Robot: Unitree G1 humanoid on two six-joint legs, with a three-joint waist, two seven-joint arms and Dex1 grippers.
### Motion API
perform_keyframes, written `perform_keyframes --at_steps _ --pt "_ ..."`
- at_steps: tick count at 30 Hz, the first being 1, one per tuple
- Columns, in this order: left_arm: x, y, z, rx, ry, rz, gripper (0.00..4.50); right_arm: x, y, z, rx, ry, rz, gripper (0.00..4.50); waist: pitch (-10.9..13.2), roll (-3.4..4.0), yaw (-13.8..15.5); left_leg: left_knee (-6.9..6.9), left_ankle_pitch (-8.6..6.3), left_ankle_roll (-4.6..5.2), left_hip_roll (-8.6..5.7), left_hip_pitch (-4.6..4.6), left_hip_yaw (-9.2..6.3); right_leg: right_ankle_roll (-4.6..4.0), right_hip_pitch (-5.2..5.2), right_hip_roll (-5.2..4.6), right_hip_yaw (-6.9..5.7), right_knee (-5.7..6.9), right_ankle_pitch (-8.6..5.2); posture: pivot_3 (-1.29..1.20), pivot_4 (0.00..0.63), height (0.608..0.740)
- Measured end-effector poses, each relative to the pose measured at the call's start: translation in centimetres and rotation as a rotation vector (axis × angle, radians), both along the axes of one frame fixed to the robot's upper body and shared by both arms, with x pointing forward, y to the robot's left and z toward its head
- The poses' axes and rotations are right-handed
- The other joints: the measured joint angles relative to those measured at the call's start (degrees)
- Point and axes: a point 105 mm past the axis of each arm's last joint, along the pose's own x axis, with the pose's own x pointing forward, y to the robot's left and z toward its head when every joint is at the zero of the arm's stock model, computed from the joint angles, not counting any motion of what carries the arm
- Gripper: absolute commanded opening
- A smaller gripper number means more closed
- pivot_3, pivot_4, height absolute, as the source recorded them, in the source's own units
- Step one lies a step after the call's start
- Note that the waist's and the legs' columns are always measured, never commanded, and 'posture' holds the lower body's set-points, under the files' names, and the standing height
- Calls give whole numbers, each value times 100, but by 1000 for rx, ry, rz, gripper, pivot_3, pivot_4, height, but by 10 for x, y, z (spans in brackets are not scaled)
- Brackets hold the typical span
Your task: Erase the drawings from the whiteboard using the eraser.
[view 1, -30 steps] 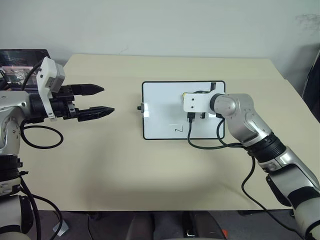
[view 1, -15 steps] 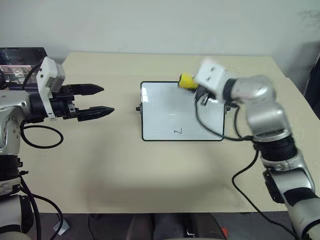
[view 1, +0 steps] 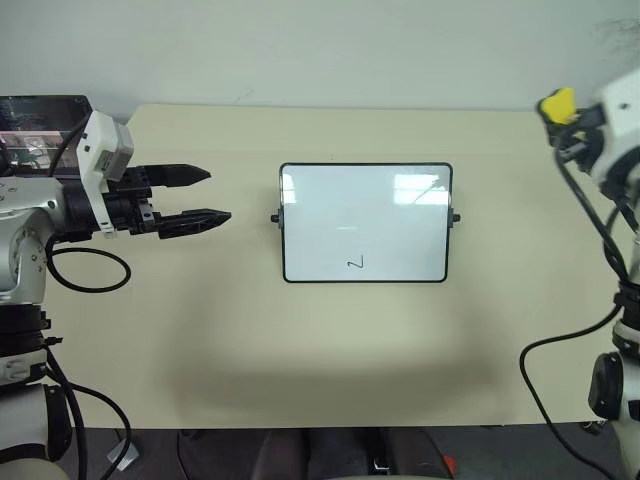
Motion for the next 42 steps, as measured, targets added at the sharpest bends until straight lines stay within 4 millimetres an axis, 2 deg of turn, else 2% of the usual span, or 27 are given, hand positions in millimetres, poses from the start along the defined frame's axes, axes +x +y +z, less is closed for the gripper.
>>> perform_keyframes --at_steps 2,5,10,13,14,17,20,24,26,28,30,33,38,42 --pt "0 0 -1 1 6 -1 4500 -4 -12 -15 25 15 -30 959 1 2 -16 0 0 0 0 2 7 0 -1 0 5 3 0 0 150 740" --pt "1 -1 -3 9 14 -4 4500 -7 -19 -28 46 33 -47 959 4 7 -39 2 0 0 0 6 13 1 -1 3 13 4 0 0 150 740" --pt "3 0 1 11 -2 -2 4500 -8 -18 -27 71 17 -32 959 5 8 -32 3 0 0 0 7 13 1 0 11 9 6 0 0 150 740" --pt "3 0 0 13 2 -6 4500 -7 -6 -24 47 17 14 959 5 8 -31 3 0 0 1 6 14 1 -1 14 11 5 -1 0 150 740" --pt "3 0 -1 14 4 -7 4500 -7 4 -23 33 19 53 959 5 9 -32 3 0 0 1 6 14 2 -1 13 11 5 -1 0 150 740" --pt "4 -2 -2 15 8 -15 4500 -10 57 -21 -59 49 275 959 6 9 -37 3 0 1 2 7 11 2 -1 19 9 5 -1 0 150 740" --pt "4 -2 -2 14 11 -17 4500 -14 109 -32 -161 117 482 959 6 9 -30 6 0 1 3 5 8 2 0 24 5 5 -1 0 150 740" --pt "5 -3 -2 11 10 -22 4500 -13 166 -49 -241 167 650 959 6 9 -23 11 0 0 4 2 6 1 -1 22 5 5 -1 0 150 740" --pt "5 -3 -3 9 12 -20 4500 -9 180 -56 -313 153 664 959 5 8 -17 11 0 0 3 1 6 1 0 21 4 3 -1 0 150 740" --pt "5 -4 -3 11 11 -21 4500 -5 206 -62 -453 97 693 959 5 8 -19 12 0 0 0 -1 7 2 -6 21 7 4 -1 0 150 740" --pt "5 -4 -4 12 12 -21 4500 -9 228 -75 -584 71 750 959 5 8 -18 11 0 0 2 -4 6 1 -6 21 3 3 -1 0 150 740" --pt "5 -3 -5 13 16 -18 4500 -11 242 -93 -708 65 790 959 5 7 4 11 0 0 2 -8 1 3 -6 15 0 3 -3 0 150 740" --pt "4 -2 -11 17 31 -4 4500 -10 250 -121 -868 103 822 959 4 6 -5 14 0 0 1 -4 -7 3 -6 11 2 7 -2 0 150 740" --pt "3 -4 -10 22 24 -9 4500 -5 250 -129 -932 136 806 959 4 6 -5 15 1 0 2 -3 -10 2 -6 13 0 10 -2 0 150 740"
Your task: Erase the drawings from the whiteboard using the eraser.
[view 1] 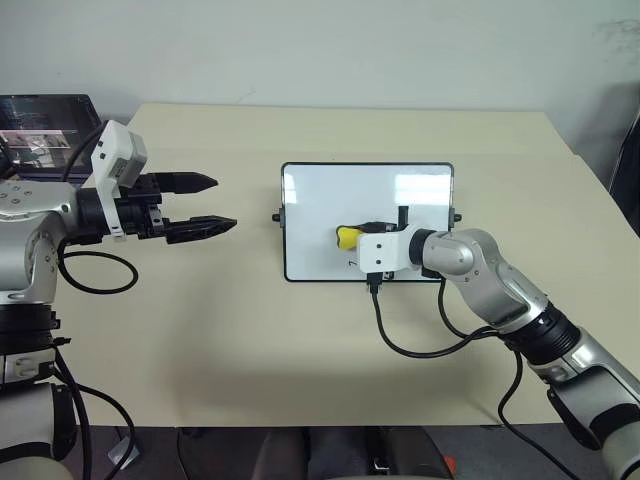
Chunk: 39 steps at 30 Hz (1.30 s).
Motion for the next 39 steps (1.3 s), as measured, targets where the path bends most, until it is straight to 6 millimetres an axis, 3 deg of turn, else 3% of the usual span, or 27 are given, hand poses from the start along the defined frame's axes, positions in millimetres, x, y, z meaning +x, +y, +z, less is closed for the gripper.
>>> perform_keyframes --at_steps 17,29,39 --pt "0 -1 2 0 -8 -2 4500 9 3 -2 -94 -35 -103 959 -7 -11 -1 8 1 -1 -1 14 -9 0 16 -1 -3 4 1 0 150 740" --pt "0 -1 4 -1 -10 -4 4500 -13 8 -50 -169 75 -45 959 -36 -56 -7 6 3 -1 3 92 -9 -3 76 -8 2 6 3 0 150 740" --pt "1 -2 6 0 -17 -6 4500 -22 10 -59 -186 128 -42 959 -40 -62 -5 1 3 -1 3 93 -9 -4 75 -8 2 4 2 0 150 740"
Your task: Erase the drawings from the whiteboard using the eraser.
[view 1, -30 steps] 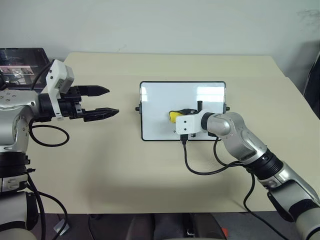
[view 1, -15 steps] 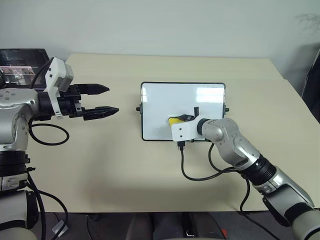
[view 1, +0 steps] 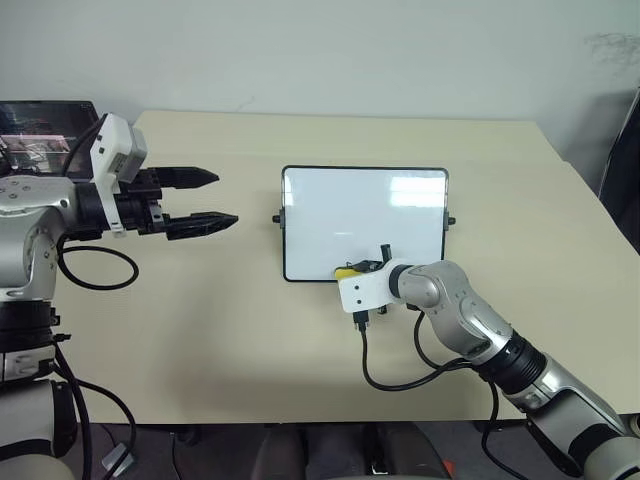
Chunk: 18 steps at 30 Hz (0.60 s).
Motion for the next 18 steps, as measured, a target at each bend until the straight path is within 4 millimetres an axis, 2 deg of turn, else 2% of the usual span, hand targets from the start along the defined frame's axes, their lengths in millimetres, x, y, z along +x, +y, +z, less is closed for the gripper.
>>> perform_keyframes --at_steps 8,15,18 --pt "1 0 2 1 -6 -1 4500 2 -3 8 34 35 -22 959 5 5 8 0 0 0 -1 -10 -1 0 -7 -1 -1 -1 0 0 150 740" --pt "2 -1 4 2 -11 0 4500 29 -13 59 51 -127 -91 959 13 15 0 -4 -1 0 -2 -63 -3 -8 -49 0 -6 -4 -5 0 150 740" --pt "3 0 2 -4 -4 6 4500 32 -8 62 65 -156 -84 959 13 14 0 -5 -2 0 -1 -73 -3 -10 -57 -2 -9 -5 -7 0 150 740"
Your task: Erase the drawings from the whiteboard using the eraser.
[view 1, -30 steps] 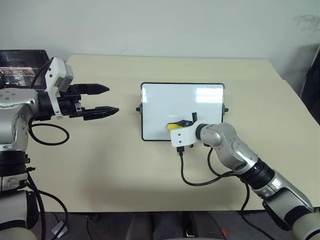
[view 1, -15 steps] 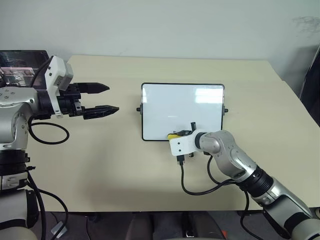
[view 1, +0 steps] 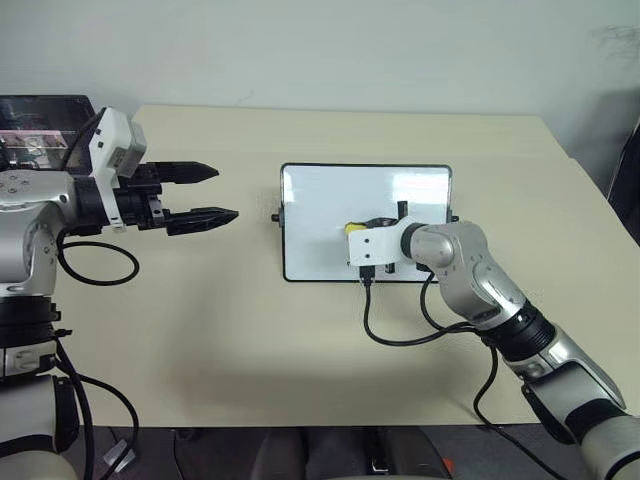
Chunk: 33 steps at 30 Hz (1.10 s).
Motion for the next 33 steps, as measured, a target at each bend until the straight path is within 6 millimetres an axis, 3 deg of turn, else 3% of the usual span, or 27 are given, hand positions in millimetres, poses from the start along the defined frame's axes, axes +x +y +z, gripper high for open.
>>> perform_keyframes --at_steps 6,18,27,31,33 --pt "1 -2 -1 0 3 -5 4500 0 8 -9 -28 -12 30 959 -1 -1 -39 3 0 0 -1 24 1 1 15 1 4 3 1 0 150 740" --pt "1 -2 -2 0 2 -5 4500 -18 26 -42 -111 61 124 959 -3 -5 -29 2 1 0 2 56 -3 0 41 3 4 6 1 0 150 740" --pt "0 -1 -4 0 8 -4 4500 -28 22 -57 -86 124 122 959 -5 -7 -13 2 1 0 4 63 -4 0 47 1 5 6 1 0 150 740" --pt "0 -1 -4 0 7 -3 4500 -29 16 -51 35 214 59 959 -2 -4 -4 2 1 0 5 60 -4 1 46 0 5 5 1 0 150 740" --pt "0 -1 -4 0 8 -3 4500 -25 10 -33 191 275 -7 959 5 2 3 3 1 -1 10 41 -8 1 36 -1 2 4 1 0 150 740"
